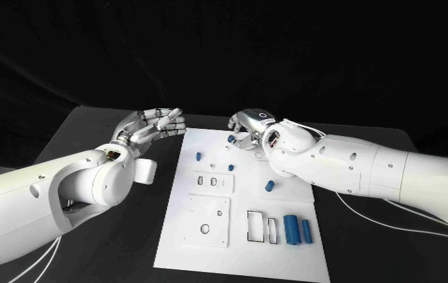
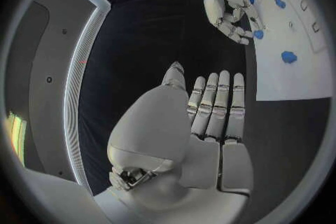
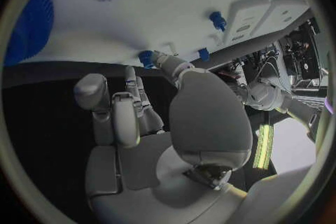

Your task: Assemble the parts on the task board

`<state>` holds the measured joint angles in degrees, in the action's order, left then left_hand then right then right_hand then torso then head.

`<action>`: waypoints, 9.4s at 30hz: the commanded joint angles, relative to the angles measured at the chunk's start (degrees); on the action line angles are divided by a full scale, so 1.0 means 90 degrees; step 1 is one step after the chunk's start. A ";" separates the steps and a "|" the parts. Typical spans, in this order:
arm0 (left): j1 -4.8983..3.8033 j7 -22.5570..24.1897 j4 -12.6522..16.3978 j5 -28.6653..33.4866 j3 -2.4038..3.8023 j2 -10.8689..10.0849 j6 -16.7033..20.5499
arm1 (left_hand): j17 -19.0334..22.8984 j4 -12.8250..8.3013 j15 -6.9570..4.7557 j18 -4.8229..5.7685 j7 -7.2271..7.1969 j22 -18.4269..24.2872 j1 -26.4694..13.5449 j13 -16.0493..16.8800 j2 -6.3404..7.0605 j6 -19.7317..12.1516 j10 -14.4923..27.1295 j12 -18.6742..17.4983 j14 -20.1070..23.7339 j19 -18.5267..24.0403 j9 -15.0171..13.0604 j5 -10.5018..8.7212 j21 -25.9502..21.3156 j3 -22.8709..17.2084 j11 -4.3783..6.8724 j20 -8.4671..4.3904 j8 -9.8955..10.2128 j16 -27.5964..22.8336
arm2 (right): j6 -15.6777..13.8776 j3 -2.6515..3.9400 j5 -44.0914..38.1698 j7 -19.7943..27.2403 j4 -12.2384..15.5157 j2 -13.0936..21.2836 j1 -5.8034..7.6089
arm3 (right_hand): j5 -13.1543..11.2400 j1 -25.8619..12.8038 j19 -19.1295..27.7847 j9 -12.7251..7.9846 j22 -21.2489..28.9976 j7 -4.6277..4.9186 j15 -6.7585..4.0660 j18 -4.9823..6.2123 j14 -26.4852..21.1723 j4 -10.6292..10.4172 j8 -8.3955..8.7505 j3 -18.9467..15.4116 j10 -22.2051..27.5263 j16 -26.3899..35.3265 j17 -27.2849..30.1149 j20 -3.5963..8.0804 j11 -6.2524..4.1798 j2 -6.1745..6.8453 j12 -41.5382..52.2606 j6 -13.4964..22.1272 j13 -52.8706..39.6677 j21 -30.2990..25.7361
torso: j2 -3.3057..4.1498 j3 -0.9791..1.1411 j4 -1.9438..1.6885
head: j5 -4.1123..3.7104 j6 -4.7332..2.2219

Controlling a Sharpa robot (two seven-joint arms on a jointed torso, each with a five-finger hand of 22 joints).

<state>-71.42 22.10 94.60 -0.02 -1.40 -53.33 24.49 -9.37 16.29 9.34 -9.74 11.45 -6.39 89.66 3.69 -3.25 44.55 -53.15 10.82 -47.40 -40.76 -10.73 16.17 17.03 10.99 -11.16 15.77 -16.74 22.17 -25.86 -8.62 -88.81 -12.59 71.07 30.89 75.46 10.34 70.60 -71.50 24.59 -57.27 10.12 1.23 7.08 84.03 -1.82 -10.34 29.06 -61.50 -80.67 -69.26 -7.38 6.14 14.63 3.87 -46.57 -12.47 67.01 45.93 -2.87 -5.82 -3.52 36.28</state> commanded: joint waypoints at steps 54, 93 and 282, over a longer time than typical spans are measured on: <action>0.0004 -0.0006 -0.0105 0.0019 -0.0012 0.0022 -0.0396 | 0.0003 -0.0010 0.0015 -0.0065 0.0202 0.0017 -0.0002 0.0006 -0.0047 -0.0056 -0.0056 -0.0061 -0.0014 0.0076 0.0006 -0.0032 -0.0051 0.0046 -0.0016 -0.0003 0.0032 -0.0055 | 0.0580 0.0079 0.1931 -0.0123 0.0902 0.1667 -0.0083 | 0.0996 0.1487 -0.0890 -0.0137 -0.1626 -0.0222 -0.0218 -0.0274 0.0643 -0.1624 -0.1262 -0.2644 -0.2318 -0.1011 -0.2205 0.0226 -0.0316 -0.0448 0.8421 0.0441 -0.7334 0.0917 | -0.0202 0.0076 0.0172 | -0.0202 0.0038; 0.0004 -0.0050 -0.0121 0.0015 -0.0012 0.0002 -0.0381 | 0.0003 -0.0015 0.0018 -0.0065 0.0203 0.0026 0.0013 0.0006 -0.0054 -0.0058 -0.0060 -0.0081 -0.0011 0.0089 0.0006 -0.0024 -0.0061 0.0058 -0.0018 0.0002 0.0032 -0.0076 | 0.0792 0.0079 0.1864 -0.0166 0.0726 0.1627 -0.0236 | 0.1203 0.1430 -0.0980 -0.0225 -0.1820 -0.0256 -0.0232 -0.0310 0.0663 -0.1629 -0.1432 -0.2282 -0.2659 -0.1037 -0.2305 0.0234 -0.0341 -0.0478 0.8940 0.0132 -0.7872 0.1049 | -0.0207 0.0068 0.0158 | -0.0186 0.0145; 0.0024 -0.0202 -0.0372 -0.0047 -0.0047 0.0116 -0.0622 | -0.0017 -0.0002 0.0052 -0.0067 0.0232 0.0129 -0.0033 0.0013 -0.0094 -0.0088 -0.0138 -0.0285 -0.0016 0.0244 -0.0008 -0.0302 -0.0149 0.0398 -0.0042 0.0038 0.0014 -0.0310 | -0.0085 -0.0017 0.2394 0.1625 0.0777 0.2476 -0.0757 | 0.0772 0.1053 -0.0740 -0.0659 -0.1634 -0.0201 -0.0195 -0.0216 0.0648 -0.1091 -0.0606 -0.0555 -0.2366 -0.1019 -0.2240 0.0203 -0.0297 -0.0080 0.8623 -0.0305 -0.7521 0.0547 | -0.0303 0.0165 0.0299 | -0.0214 0.0246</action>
<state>-71.18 20.12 91.18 -0.16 -1.85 -52.38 19.57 -9.46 16.29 9.54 -9.73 11.45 -5.31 89.73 3.72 -3.78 44.13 -53.97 8.62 -47.60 -38.80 -10.74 13.66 15.91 14.30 -11.57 16.08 -16.74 19.74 -27.14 -8.76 -66.56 1.72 78.15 53.27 68.73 17.46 80.09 -77.87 18.71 -71.89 8.28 -0.92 4.40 83.93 -11.60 -15.89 23.77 -82.69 -89.77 -74.93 -5.34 3.17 14.63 81.30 -49.04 -74.90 71.77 43.18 -1.35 -3.14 -5.50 38.53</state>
